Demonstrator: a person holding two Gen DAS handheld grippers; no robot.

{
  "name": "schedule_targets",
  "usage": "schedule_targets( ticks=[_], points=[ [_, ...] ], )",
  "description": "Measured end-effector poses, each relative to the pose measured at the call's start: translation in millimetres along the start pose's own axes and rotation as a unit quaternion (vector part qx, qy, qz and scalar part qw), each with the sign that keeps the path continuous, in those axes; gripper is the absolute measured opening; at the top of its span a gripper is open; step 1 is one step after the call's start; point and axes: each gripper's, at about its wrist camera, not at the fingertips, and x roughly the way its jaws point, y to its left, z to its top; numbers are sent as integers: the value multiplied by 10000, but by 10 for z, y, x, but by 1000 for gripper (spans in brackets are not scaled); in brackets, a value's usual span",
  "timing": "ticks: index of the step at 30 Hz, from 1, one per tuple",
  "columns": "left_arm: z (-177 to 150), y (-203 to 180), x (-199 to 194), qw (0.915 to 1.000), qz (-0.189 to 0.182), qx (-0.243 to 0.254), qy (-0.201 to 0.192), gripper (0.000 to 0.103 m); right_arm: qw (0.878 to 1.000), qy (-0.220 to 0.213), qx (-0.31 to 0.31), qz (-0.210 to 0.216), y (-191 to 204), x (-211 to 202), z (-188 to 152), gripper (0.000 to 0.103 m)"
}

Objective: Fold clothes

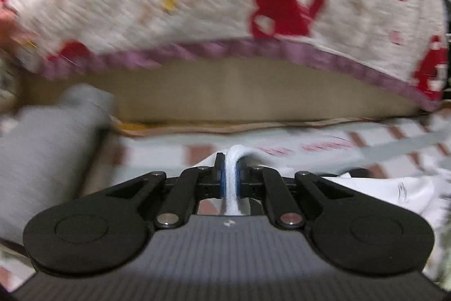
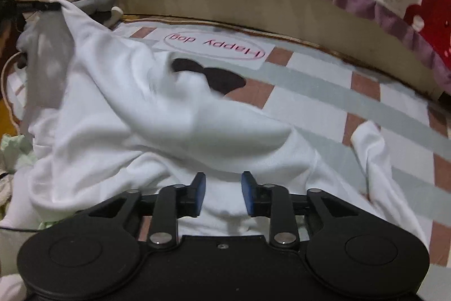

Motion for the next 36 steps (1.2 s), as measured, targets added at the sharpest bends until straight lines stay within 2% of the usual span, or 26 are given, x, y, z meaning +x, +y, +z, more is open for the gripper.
schedule_targets(
  ticks=[2, 4, 6, 8, 9, 10, 11, 13, 16, 18, 20, 21, 23, 25, 27, 28, 30, 32, 34, 35, 36],
  points=[
    [111, 224, -16, 9993, 314, -25, -186, 6, 9999, 14, -83, -81, -1, 53, 116, 33],
    [246, 506, -18, 9964, 645, -265, -490, 6, 9998, 15, -164, -147, -2, 92, 274, 33],
    [372, 754, -37, 9866, 1165, -514, -1017, 6, 9995, 0, -240, -205, -2, 119, 467, 33],
    [379, 984, -16, 9726, 1490, -920, -1527, 6, 9993, -150, -149, -307, -8, 125, 674, 34],
    [345, 1062, 88, 9714, 1535, -1037, -1484, 6, 9992, -224, -44, -324, -15, 137, 770, 36],
    [290, 1143, 214, 9722, 1539, -1142, -1342, 6, 9991, -271, 181, -262, -41, 183, 828, 43],
    [164, 1220, 380, 9771, 1432, -1233, -973, 7, 9985, -314, 407, -196, -66, 232, 884, 47],
    [-154, 1289, 596, 9793, 1263, -1496, -513, 7, 9959, -292, 858, 18, -96, 406, 916, 47],
    [-660, 1284, 743, 9766, 1167, -1780, -323, 7, 9909, -167, 1320, 205, -45, 760, 882, 51],
    [-980, 1280, 823, 9739, 1116, -1965, -217, 6, 9902, -29, 1390, 103, 24, 995, 877, 51],
    [-1163, 1270, 794, 9713, 1175, -2061, -202, 7, 9909, 58, 1347, -22, 72, 1119, 914, 51],
    [-1170, 1270, 783, 9737, 1288, -1879, -104, 7, 9912, 91, 1317, -39, 94, 1160, 941, 52],
    [-1138, 1283, 680, 9751, 1667, -1451, -160, 7, 9919, 153, 1259, -72, 137, 1240, 995, 54],
    [-1103, 1502, 553, 9675, 1818, -1720, -363, 7, 9925, 123, 1213, -61, 164, 1269, 1043, 57],
    [-1106, 1732, 444, 9585, 1575, -2318, -526, 8, 9915, 107, 1297, 10, 165, 1326, 1092, 59],
    [-1112, 1762, 433, 9587, 1497, -2367, -497, 8, 9897, 112, 1429, 51, 151, 1369, 1103, 63],
    [-1108, 1698, 449, 9657, 1515, -2086, -328, 9, 9840, 202, 1756, 211, 115, 1483, 1111, 69],
    [-1111, 1603, 505, 9716, 1553, -1783, -106, 13, 9771, 419, 2051, 392, 75, 1627, 1079, 70],
    [-1142, 1569, 482, 9720, 1407, -1883, 28, 24, 9731, 490, 2226, 346, 70, 1745, 1025, 70],
    [-1163, 1571, 444, 9701, 1219, -2098, 48, 30, 9712, 496, 2304, 347, 75, 1798, 991, 70],
    [-1167, 1584, 419, 9673, 1004, -2330, 68, 30, 9722, 399, 2268, 417, 118, 1802, 972, 68]
  ],
)
